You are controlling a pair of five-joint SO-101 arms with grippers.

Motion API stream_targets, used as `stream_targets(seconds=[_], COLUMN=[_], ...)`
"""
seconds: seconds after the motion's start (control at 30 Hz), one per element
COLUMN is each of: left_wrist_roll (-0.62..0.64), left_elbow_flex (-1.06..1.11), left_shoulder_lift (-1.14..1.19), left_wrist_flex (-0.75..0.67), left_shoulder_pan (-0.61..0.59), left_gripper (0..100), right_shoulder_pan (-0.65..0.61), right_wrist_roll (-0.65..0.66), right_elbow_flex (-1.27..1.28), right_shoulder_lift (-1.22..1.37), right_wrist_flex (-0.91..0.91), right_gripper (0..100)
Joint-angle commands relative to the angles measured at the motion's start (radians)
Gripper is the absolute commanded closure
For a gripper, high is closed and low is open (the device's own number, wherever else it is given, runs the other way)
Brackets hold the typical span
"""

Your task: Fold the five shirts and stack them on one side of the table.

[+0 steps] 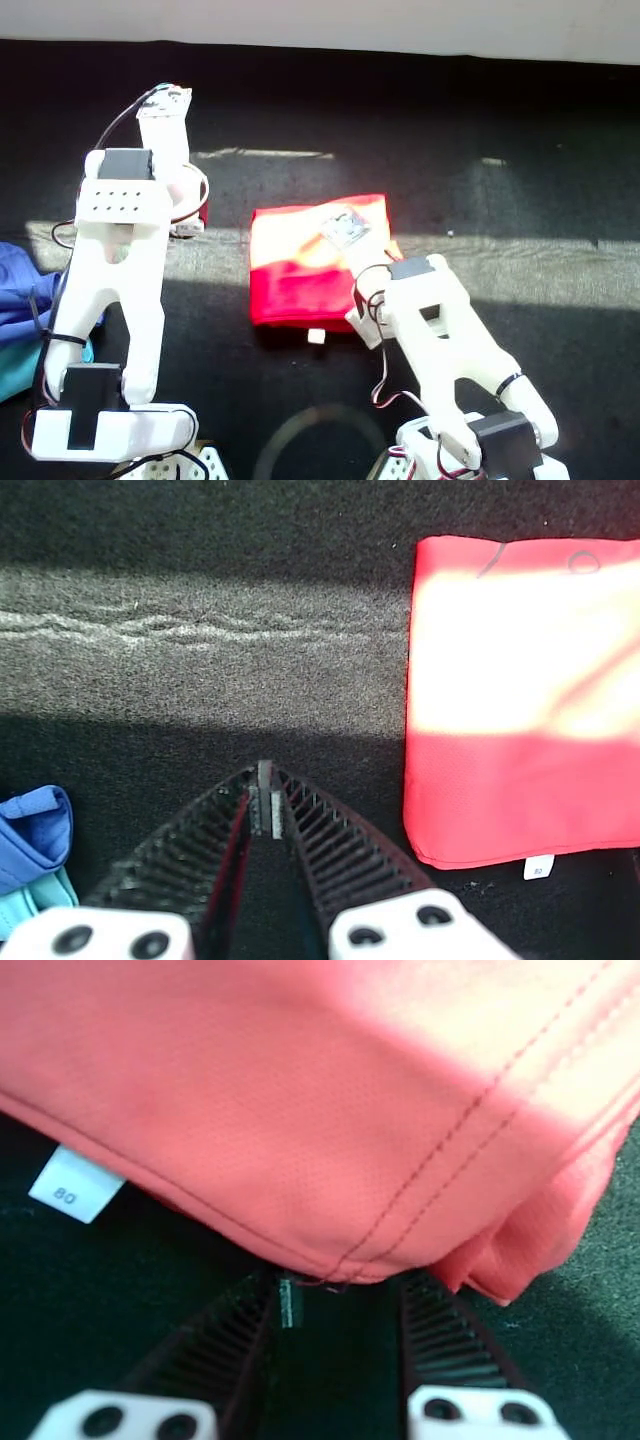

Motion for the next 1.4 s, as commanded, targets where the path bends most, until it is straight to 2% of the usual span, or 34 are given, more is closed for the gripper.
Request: stream_targets(seconds=[0.0, 0.3, 0.4, 0.6, 0.87, 1.37], left_wrist_roll=[-0.005, -0.005, -0.005, -0.005, -0.005, -0.005], left_elbow_flex=[0.001, 0.001, 0.001, 0.001, 0.001, -0.007], left_shoulder_lift=[-0.042, -0.041, -0.039, -0.039, -0.041, -0.044], left_wrist_flex=[-0.006, -0.009, -0.009, -0.009, -0.009, -0.009], left_shoulder_pan=[-0.012, -0.012, -0.012, -0.012, -0.012, -0.012], left_gripper=[99, 99, 99, 99, 99, 99], right_shoulder_pan=[0.013, 0.013, 0.019, 0.119, 0.232, 0.237], right_wrist_roll=[0.009, 0.008, 0.008, 0.012, 0.014, 0.014], right_elbow_flex=[0.002, 0.002, -0.004, -0.061, -0.286, -0.329], right_shoulder_lift=[0.002, 0.002, -0.001, -0.007, -0.007, 0.002], right_wrist_flex=[-0.022, -0.025, -0.025, 0.005, 0.125, 0.217], right_gripper=[91.3, 91.6, 97.5, 99.2, 99.2, 99.2])
